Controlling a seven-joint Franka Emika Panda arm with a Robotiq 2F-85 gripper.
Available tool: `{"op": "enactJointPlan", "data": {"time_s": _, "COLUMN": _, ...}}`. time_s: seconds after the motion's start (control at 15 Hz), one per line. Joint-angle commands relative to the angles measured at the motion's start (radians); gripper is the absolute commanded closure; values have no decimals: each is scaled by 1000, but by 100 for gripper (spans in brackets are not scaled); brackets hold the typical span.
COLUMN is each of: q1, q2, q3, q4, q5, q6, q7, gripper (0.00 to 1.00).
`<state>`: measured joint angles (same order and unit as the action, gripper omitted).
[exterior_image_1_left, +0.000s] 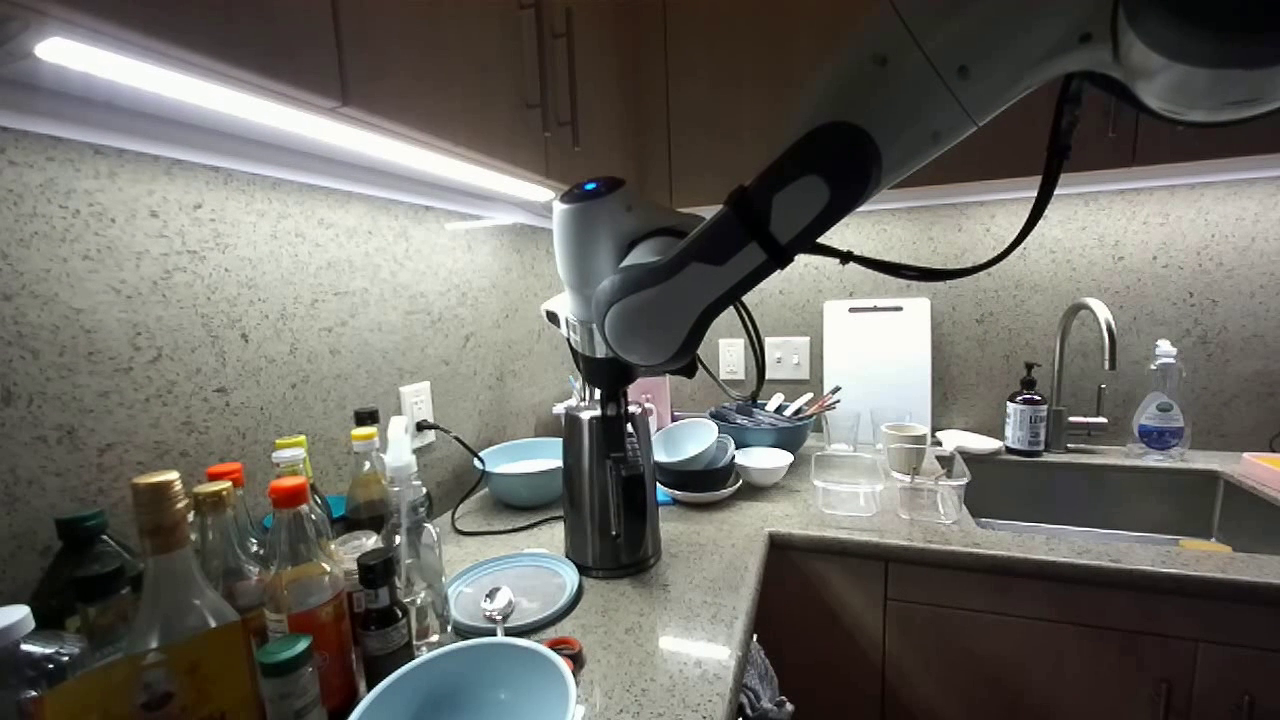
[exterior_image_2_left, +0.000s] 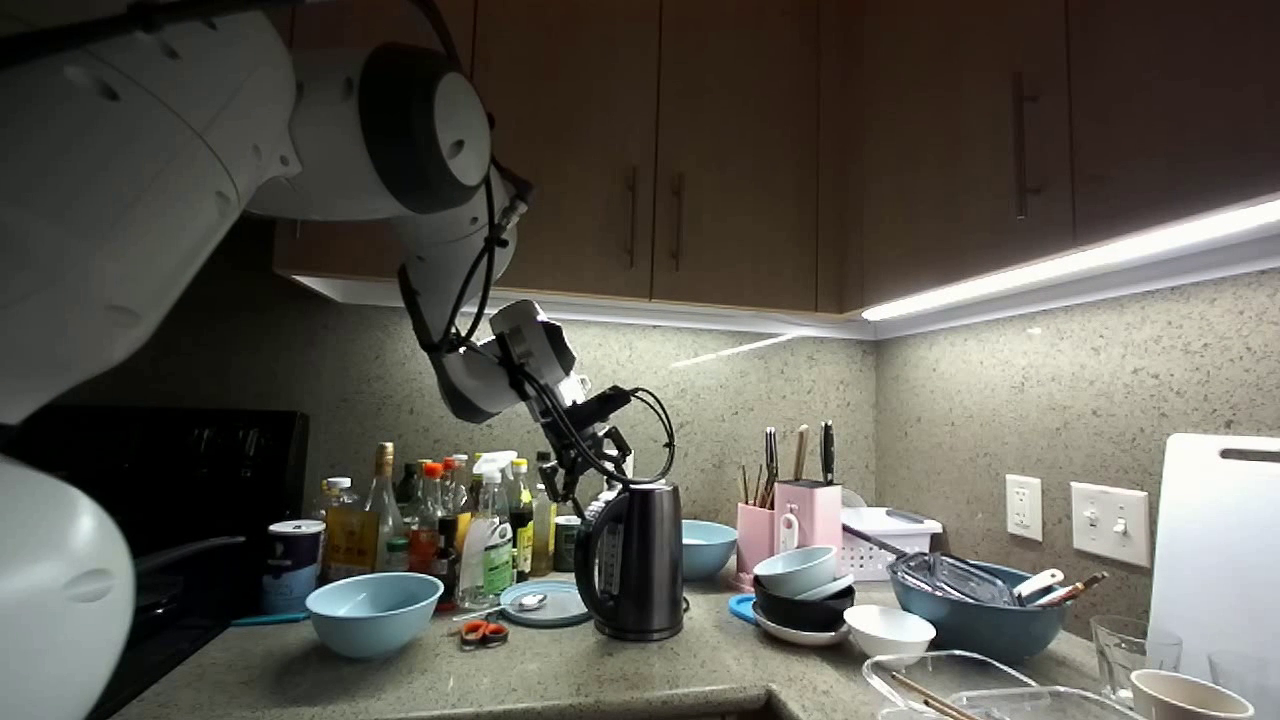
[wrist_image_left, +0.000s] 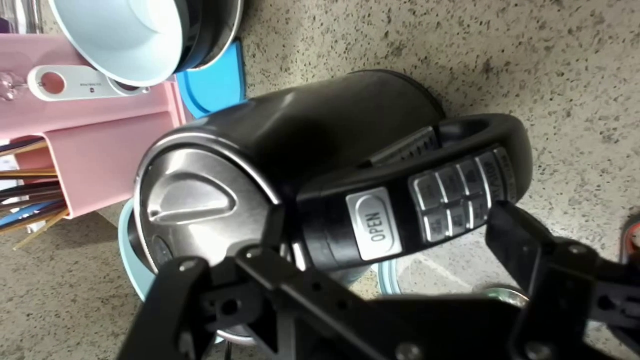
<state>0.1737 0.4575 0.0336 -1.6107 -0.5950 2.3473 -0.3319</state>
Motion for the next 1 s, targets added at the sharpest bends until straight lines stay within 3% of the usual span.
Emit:
{"op": "enactJointPlan", "data": {"time_s": 0.0, "q1": 1, "q2": -36, "q3": -5, "q4": -53, "q5": -11, "q6": -5, "q7": 38, "gripper": 0}}
{"op": "enactJointPlan", "data": {"time_s": 0.93, "q1": -48, "q2": -26, "q3": -41, "q4": -65, "q5": 57, "q6": 1, "q7": 150, "gripper": 0}}
